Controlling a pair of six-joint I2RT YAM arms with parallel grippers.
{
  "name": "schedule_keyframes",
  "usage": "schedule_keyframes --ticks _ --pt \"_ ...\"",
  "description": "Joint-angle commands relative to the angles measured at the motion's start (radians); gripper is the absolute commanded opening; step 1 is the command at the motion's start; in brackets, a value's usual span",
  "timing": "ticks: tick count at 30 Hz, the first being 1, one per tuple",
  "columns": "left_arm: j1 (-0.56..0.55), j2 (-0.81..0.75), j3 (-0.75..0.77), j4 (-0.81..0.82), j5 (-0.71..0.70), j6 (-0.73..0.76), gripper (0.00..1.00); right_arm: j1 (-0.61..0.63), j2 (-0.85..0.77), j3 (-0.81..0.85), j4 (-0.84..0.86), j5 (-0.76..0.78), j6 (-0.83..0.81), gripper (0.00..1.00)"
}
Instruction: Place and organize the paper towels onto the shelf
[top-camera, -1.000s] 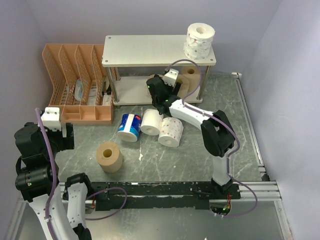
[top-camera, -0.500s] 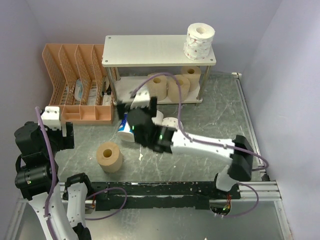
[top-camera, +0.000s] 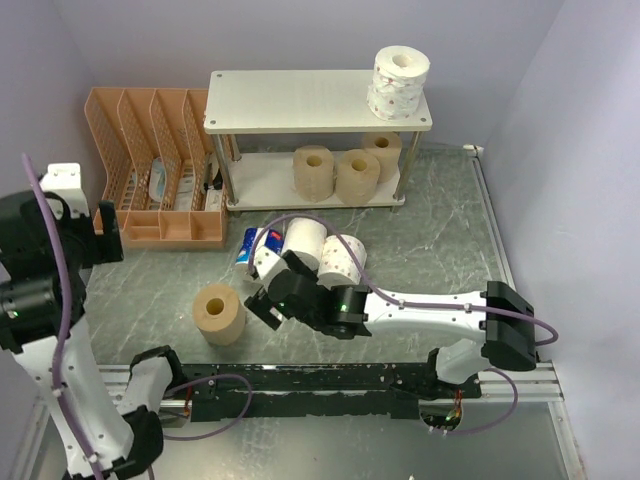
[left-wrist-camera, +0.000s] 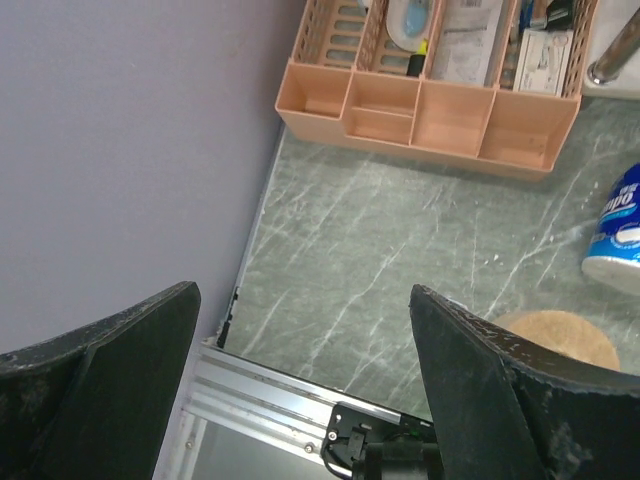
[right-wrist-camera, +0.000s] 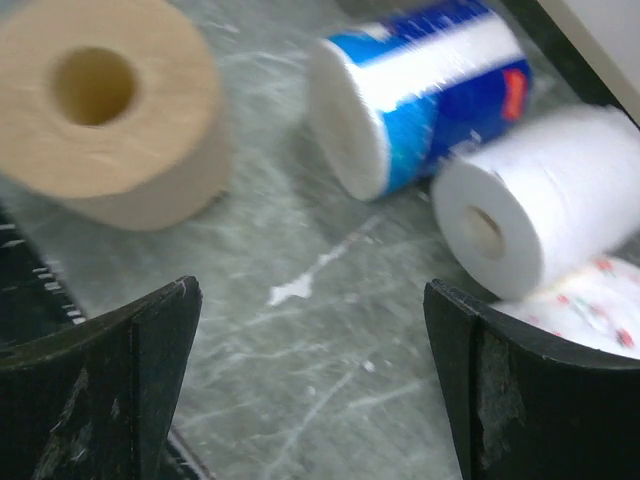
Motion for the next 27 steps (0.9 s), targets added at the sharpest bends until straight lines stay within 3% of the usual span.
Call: schedule_keyframes --ticks 1,5,12,17,20,27 --pt "-0.005 0.08 0.195 -0.138 -0.018 -0.019 0.98 0.026 -0.048 -0.018 0.173 -0.312 -0.187 0.92" --pt "-0.006 0.078 0.205 -0.15 -0.047 -0.017 0.98 0.105 -0.022 -0.007 0.216 -0.407 -0.392 0.91" --pt "-0.006 0.018 0.099 -0.125 -0.08 -0.013 0.98 0.17 0.032 -0.015 0.225 -0.366 -0.706 0.9" --pt "-0.006 -0.008 0.014 -0.101 -0.085 0.0 0.98 0.177 0.102 -0.035 0.348 -0.316 -0.903 0.8" --pt "-0.006 -0.011 -0.011 -0.097 -0.076 0.009 0.98 0.177 0.196 -0.018 0.404 -0.28 -0.969 0.7" --pt "-0.006 -0.021 -0.03 -0.091 -0.078 0.026 0.98 0.178 0.332 0.029 0.513 -0.29 -0.997 0.6"
